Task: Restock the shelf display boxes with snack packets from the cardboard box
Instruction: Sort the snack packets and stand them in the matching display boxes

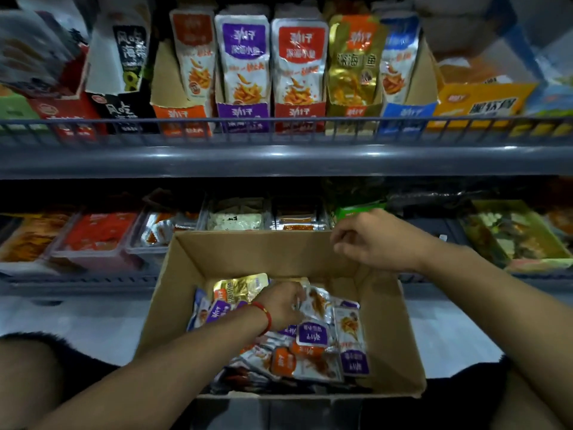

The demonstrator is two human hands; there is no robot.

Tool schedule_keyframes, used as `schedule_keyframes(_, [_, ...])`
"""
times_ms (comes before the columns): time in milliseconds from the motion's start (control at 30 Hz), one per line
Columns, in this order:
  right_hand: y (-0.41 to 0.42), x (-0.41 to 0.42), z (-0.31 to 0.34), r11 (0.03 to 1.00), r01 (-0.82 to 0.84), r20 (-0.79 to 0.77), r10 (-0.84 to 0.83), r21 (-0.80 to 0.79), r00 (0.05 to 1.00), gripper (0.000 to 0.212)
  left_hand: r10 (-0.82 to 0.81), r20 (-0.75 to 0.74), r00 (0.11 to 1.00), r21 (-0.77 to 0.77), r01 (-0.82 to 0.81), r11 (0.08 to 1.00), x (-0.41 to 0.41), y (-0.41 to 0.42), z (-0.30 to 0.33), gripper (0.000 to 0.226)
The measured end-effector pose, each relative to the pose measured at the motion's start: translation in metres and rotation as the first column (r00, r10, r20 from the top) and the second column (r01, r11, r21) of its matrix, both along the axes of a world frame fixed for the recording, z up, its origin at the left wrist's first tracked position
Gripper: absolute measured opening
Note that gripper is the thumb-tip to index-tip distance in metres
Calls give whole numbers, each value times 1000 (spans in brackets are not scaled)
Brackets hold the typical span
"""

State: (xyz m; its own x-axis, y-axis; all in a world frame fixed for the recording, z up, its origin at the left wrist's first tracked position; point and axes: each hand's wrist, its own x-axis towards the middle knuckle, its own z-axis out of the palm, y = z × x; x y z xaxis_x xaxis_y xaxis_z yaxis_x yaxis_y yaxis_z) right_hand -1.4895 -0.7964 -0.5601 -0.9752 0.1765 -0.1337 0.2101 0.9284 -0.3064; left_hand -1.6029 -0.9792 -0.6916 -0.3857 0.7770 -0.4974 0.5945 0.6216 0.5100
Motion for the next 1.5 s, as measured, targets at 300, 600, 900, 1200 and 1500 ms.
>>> schedule_keyframes(300, [19,5,3,984,111,-53,-120,-137,991,19,-290,-196,937,-120,270,955,46,70,-29,40])
schedule_keyframes(600, [23,10,4,976,135,-24,-141,-173,990,18,183,321,929,3,-194,981,33,55,12,18])
schedule_keyframes(900, [6,17,12,852,280,81,-273,-443,959,34,364,803,472,80,-691,719,-31,-25,134,27])
schedule_keyframes(1200, [-37,1,43,386,265,-41,-627,-884,778,22,173,971,162,40,-832,553,-30,-49,155,26])
schedule_keyframes(1500, [-43,-61,159,923,213,-571,-368,-321,734,15,9,963,268,244,-891,383,-59,-47,178,38])
